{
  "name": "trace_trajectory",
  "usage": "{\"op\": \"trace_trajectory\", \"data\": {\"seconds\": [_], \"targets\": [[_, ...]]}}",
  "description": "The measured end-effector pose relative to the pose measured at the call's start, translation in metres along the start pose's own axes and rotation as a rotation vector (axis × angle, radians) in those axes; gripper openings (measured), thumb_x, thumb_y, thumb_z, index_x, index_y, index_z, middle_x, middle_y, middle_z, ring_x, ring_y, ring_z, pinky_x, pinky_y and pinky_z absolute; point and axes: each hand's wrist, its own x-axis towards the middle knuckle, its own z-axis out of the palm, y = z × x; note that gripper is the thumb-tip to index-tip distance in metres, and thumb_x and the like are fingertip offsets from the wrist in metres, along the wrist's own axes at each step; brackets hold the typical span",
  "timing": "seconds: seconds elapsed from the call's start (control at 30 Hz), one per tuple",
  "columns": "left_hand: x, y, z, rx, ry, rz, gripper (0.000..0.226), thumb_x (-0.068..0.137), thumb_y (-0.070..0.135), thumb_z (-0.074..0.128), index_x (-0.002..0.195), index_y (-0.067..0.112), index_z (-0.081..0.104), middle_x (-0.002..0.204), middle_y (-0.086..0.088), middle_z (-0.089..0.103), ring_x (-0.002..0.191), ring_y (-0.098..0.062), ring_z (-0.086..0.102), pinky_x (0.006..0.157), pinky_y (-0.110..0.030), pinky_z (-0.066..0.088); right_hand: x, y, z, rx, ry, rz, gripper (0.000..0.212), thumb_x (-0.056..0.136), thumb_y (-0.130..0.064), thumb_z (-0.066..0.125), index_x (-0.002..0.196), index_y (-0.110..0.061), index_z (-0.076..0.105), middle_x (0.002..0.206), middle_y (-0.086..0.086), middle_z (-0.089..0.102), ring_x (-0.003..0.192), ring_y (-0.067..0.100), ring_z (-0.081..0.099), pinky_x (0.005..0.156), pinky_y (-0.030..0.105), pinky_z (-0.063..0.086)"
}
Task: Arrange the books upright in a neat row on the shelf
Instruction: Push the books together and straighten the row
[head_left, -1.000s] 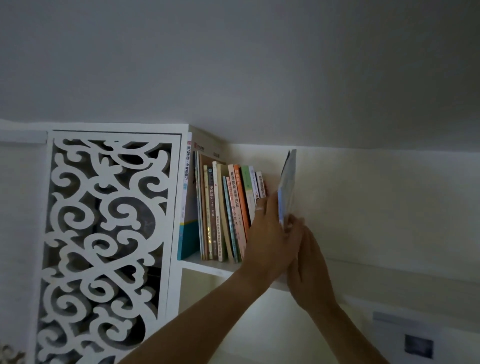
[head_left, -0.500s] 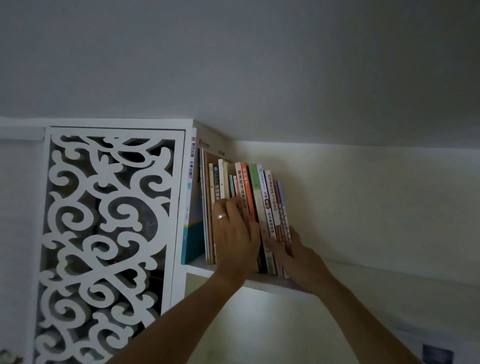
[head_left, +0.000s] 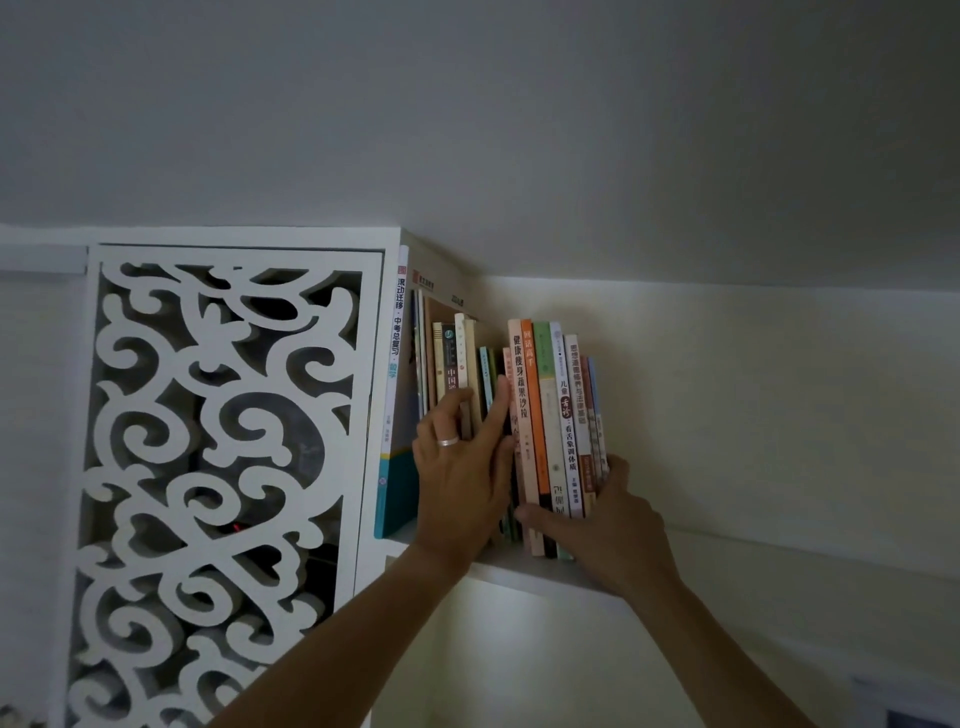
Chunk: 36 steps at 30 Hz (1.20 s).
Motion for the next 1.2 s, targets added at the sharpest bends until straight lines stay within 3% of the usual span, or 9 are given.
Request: {"op": "trace_trajectory", "data": {"seconds": [0.1, 0.23, 0.37, 0.63, 0.77, 0.87, 0.97, 1.03, 1.2], "targets": [[-0.002, 0.003, 0.001, 0.002, 0.000, 0.001, 0.062, 0.104, 0.050, 0.041, 0.161, 0.030, 0.029, 0.153, -0.010, 0.032, 0.137, -0.027, 0.032, 0.108, -0.049, 0.038, -0.001, -0.001, -0.002, 0.049, 0.024, -0.007, 0.109, 0.063, -0.073, 0.077, 0.145, -0.025, 0.024, 0.134, -0.004, 0.063, 0.104, 0.017, 0.070, 0.081, 0.026, 0.056], [0.016, 0.008, -0.006, 0.036, 0.050, -0.011, 0.068, 0.098, 0.050, 0.051, 0.159, 0.021, 0.036, 0.140, -0.007, 0.035, 0.124, -0.021, 0.039, 0.096, -0.032, 0.031, -0.004, 0.000, -0.005, 0.128, 0.052, -0.042, 0.119, 0.067, -0.064, 0.081, 0.155, -0.029, 0.009, 0.131, -0.007, 0.063, 0.091, 0.008, 0.066, 0.080, 0.023, 0.056], [0.057, 0.012, -0.013, 0.312, -0.015, 0.074, 0.057, 0.101, 0.051, 0.046, 0.149, 0.022, 0.046, 0.141, -0.015, 0.039, 0.124, -0.028, 0.043, 0.098, -0.042, 0.041, -0.003, 0.002, -0.004, 0.157, 0.066, -0.024, 0.132, 0.067, -0.064, 0.082, 0.158, -0.030, -0.008, 0.137, -0.005, 0.060, 0.102, 0.011, 0.067, 0.093, 0.035, 0.058], [0.067, 0.025, -0.010, 0.511, 0.029, 0.090, 0.041, 0.090, 0.043, 0.065, 0.117, 0.013, 0.064, 0.132, -0.019, 0.055, 0.115, -0.032, 0.052, 0.091, -0.042, 0.049, -0.004, -0.001, -0.002, 0.140, 0.069, -0.015, 0.124, 0.068, -0.061, 0.082, 0.156, -0.029, 0.000, 0.131, -0.006, 0.062, 0.087, 0.010, 0.062, 0.085, 0.032, 0.059], [0.069, 0.039, -0.016, 0.541, 0.076, 0.036, 0.042, 0.092, 0.033, 0.064, 0.122, 0.002, 0.059, 0.131, -0.024, 0.054, 0.113, -0.034, 0.056, 0.090, -0.043, 0.051, -0.003, 0.000, -0.001, 0.122, 0.066, -0.007, 0.118, 0.069, -0.060, 0.082, 0.154, -0.027, 0.006, 0.130, -0.004, 0.062, 0.090, 0.014, 0.065, 0.079, 0.028, 0.057], [0.069, 0.041, -0.017, 0.343, 0.028, -0.063, 0.042, 0.101, 0.025, 0.055, 0.135, 0.003, 0.048, 0.132, -0.021, 0.053, 0.118, -0.031, 0.054, 0.099, -0.040, 0.052, -0.002, 0.001, 0.001, 0.094, 0.068, -0.011, 0.109, 0.068, -0.064, 0.080, 0.147, -0.029, 0.014, 0.126, -0.006, 0.063, 0.086, 0.014, 0.066, 0.069, 0.020, 0.054], [0.067, 0.045, -0.025, 0.032, -0.019, -0.131, 0.046, 0.103, 0.018, 0.057, 0.144, 0.006, 0.038, 0.134, -0.015, 0.050, 0.107, -0.014, 0.055, 0.089, -0.020, 0.048, 0.000, 0.001, 0.004, 0.079, 0.064, -0.001, 0.103, 0.067, -0.065, 0.080, 0.142, -0.030, 0.018, 0.124, -0.006, 0.064, 0.082, 0.013, 0.065, 0.065, 0.019, 0.054], [0.063, 0.053, -0.030, -0.120, 0.001, -0.156, 0.043, 0.102, 0.014, 0.057, 0.142, 0.008, 0.040, 0.133, -0.012, 0.048, 0.103, -0.006, 0.047, 0.087, -0.021, 0.050, 0.000, 0.001, 0.004, 0.086, 0.061, 0.003, 0.103, 0.067, -0.065, 0.080, 0.141, -0.029, 0.018, 0.124, -0.005, 0.063, 0.083, 0.014, 0.065, 0.065, 0.019, 0.054], [0.046, 0.066, -0.034, -0.397, 0.143, -0.220, 0.039, 0.098, 0.021, 0.064, 0.131, 0.019, 0.043, 0.113, 0.006, 0.052, 0.093, -0.006, 0.060, 0.074, -0.019, 0.058, 0.000, 0.001, 0.003, 0.077, 0.058, -0.007, 0.101, 0.069, -0.065, 0.079, 0.139, -0.027, 0.019, 0.125, -0.005, 0.062, 0.083, 0.011, 0.061, 0.060, 0.011, 0.046]]}}
